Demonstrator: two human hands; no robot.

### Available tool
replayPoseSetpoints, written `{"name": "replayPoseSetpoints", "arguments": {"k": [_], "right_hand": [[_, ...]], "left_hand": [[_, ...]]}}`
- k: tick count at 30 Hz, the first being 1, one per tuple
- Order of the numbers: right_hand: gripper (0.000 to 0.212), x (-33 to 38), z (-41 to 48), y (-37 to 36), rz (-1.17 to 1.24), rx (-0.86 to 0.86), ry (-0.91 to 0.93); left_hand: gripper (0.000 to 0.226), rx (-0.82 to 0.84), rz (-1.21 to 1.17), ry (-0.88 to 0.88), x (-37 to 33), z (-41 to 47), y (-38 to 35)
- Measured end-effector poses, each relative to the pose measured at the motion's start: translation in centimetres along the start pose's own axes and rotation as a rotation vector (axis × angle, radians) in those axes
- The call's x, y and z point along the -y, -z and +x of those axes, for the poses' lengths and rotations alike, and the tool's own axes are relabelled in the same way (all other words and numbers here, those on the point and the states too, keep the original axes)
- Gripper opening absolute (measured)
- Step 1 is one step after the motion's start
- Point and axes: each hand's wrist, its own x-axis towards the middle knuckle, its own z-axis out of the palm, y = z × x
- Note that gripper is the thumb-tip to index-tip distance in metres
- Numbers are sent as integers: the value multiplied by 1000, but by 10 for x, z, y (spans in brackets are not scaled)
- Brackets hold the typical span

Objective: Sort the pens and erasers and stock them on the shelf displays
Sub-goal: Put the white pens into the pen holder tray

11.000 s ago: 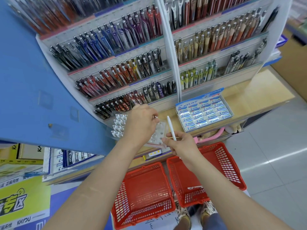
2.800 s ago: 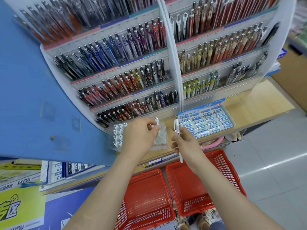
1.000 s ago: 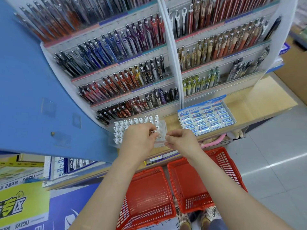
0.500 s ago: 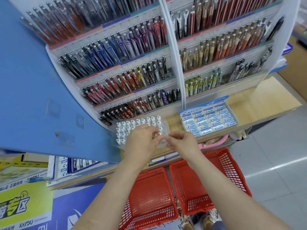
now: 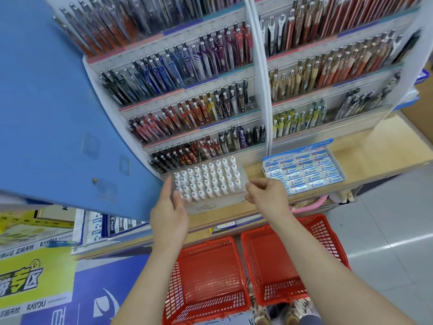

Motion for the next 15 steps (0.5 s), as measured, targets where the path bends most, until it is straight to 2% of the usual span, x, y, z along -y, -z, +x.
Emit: {"name": "replayPoseSetpoints", "arguments": {"k": [6, 12, 15], "right_hand": [[33, 3, 8, 5, -52, -59, 27], [18, 5, 7, 9, -169, 20, 73], [21, 7, 4, 12, -280, 92, 123]], "left_hand": [[39, -2, -23, -5, 10, 3, -2], [41, 13, -64, -4, 14, 7, -2], [41, 31, -33, -30, 12, 8, 0]]}}
